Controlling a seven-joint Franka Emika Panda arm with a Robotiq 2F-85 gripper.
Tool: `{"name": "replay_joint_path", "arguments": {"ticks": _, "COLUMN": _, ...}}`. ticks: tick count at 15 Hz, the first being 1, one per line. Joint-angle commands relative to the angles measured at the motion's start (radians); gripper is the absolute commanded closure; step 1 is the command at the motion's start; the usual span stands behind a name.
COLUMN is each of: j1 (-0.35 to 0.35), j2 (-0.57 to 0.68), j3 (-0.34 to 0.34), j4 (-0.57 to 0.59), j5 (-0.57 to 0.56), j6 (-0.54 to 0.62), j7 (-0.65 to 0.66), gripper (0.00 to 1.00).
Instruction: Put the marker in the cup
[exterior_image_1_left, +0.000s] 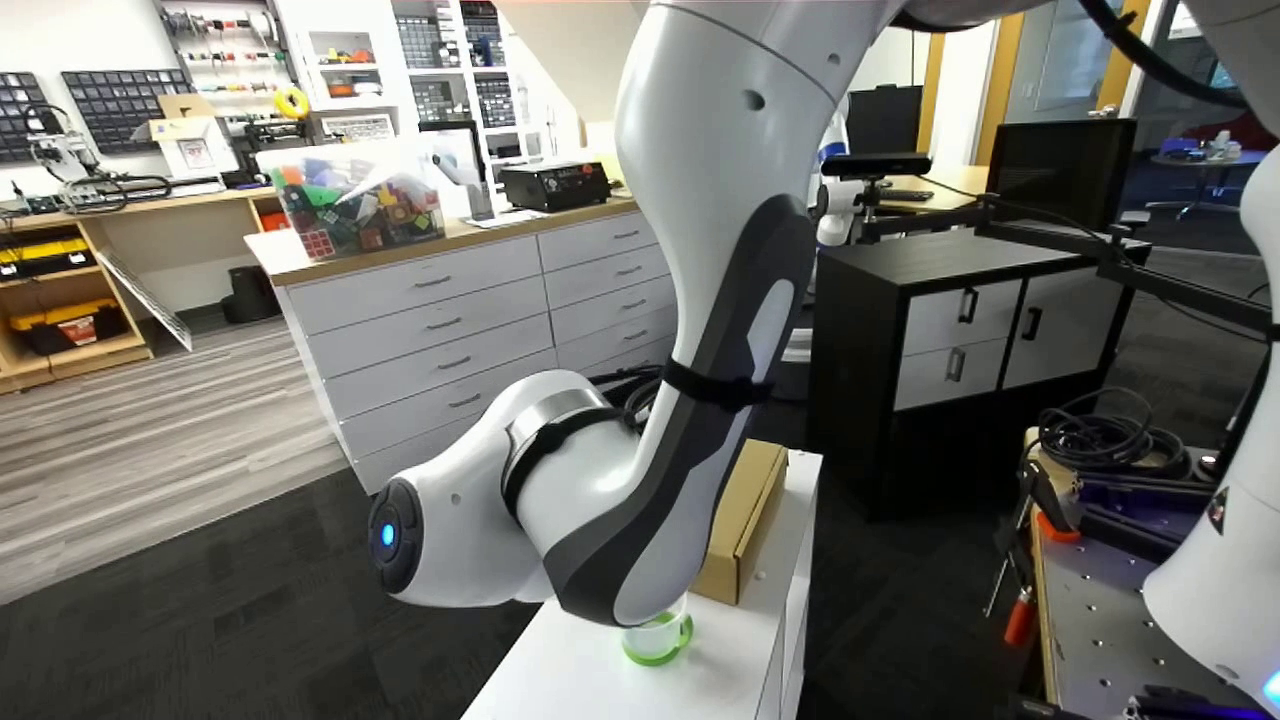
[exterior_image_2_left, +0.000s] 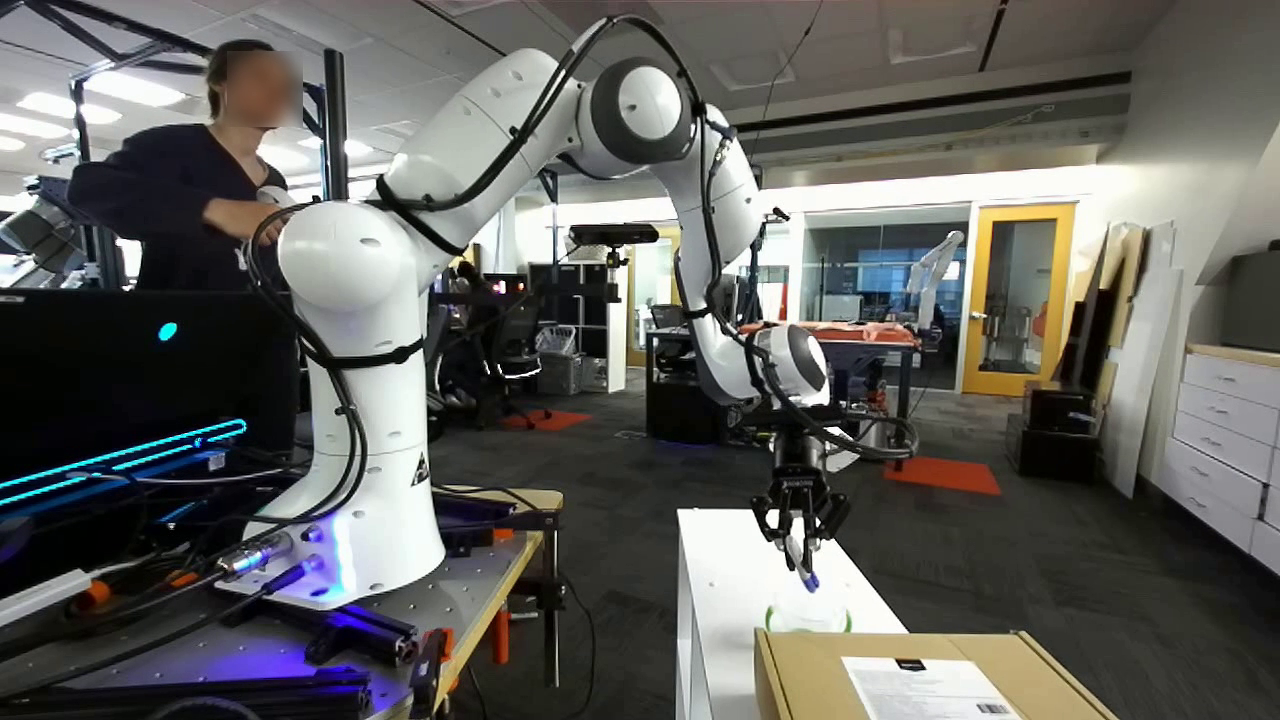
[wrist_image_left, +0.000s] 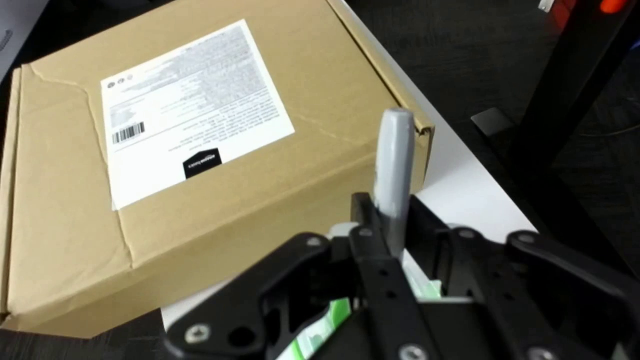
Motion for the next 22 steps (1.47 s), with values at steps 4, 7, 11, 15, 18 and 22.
{"name": "replay_joint_path", "arguments": {"ticks": 4, "j1": -0.002, "j2": 0.069, "j3": 0.022, "j4": 0.046, "j5": -0.116, "j6": -0.072, "j7": -0.084, "gripper": 0.95}}
{"name": "replay_joint_path", "arguments": {"ticks": 7, "j1": -0.011, "j2": 0.082, "j3": 0.025, "j4": 0.038, "j5": -0.154, "j6": -0.088, "j7": -0.096, "gripper": 0.94}}
{"name": "replay_joint_path", "arguments": {"ticks": 11, "j1": -0.022, "j2": 0.094, "j3": 0.032, "j4": 0.039, "j5": -0.170, "j6": -0.099, "j7": -0.097, "gripper": 0.49}}
{"name": "replay_joint_path", "arguments": {"ticks": 15, "j1": -0.029, "j2": 0.087, "j3": 0.034, "j4": 0.037, "j5": -0.171, "j6": -0.100, "j7": -0.095, "gripper": 0.23}}
{"name": "replay_joint_path", "arguments": {"ticks": 18, "j1": -0.033, "j2": 0.080, "j3": 0.035, "j4": 0.038, "j5": -0.167, "j6": -0.099, "j7": -0.093, "gripper": 0.03}}
{"name": "replay_joint_path", "arguments": {"ticks": 22, "j1": -0.076, "j2": 0.029, "j3": 0.061, "j4": 0.034, "j5": -0.094, "j6": -0.069, "j7": -0.081, "gripper": 0.00}}
